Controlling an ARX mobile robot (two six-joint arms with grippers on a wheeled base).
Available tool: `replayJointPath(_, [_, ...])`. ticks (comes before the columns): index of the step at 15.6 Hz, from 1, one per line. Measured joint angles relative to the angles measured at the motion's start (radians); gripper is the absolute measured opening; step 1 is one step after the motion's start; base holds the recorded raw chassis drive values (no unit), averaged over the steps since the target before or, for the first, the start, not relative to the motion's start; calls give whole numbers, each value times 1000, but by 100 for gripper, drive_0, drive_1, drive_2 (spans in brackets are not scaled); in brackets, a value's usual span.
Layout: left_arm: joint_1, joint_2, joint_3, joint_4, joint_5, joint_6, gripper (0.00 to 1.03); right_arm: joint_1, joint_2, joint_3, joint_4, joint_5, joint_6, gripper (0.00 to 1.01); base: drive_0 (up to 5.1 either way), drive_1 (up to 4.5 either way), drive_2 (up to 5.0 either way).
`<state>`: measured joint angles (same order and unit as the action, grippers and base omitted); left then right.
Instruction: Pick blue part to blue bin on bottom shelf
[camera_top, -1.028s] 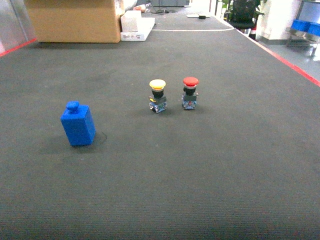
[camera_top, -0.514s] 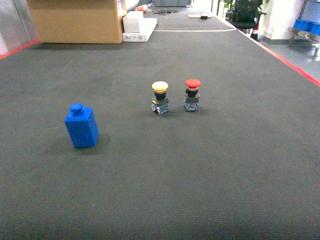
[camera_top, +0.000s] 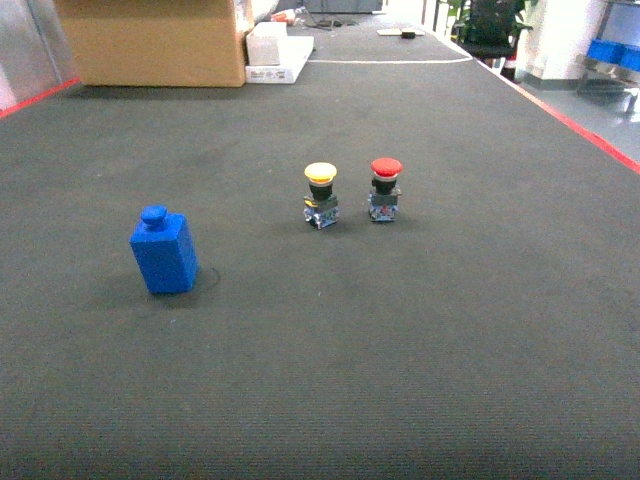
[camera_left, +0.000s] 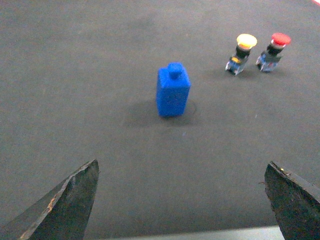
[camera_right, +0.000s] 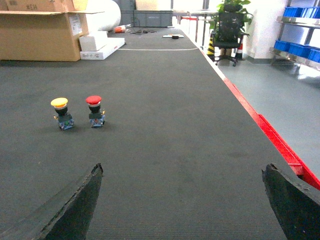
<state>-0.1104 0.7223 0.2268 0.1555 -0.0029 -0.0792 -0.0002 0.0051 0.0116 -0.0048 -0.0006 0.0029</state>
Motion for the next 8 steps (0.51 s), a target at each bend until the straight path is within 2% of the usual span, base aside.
replayJointPath(4, [-100, 588, 214, 429, -29, 6, 98, 0, 0, 0, 0, 0, 0, 98, 0, 0, 0])
replayJointPath(8, [-116, 922, 372, 574, -70, 29, 98, 0, 0, 0, 0, 0, 0, 98, 0, 0, 0])
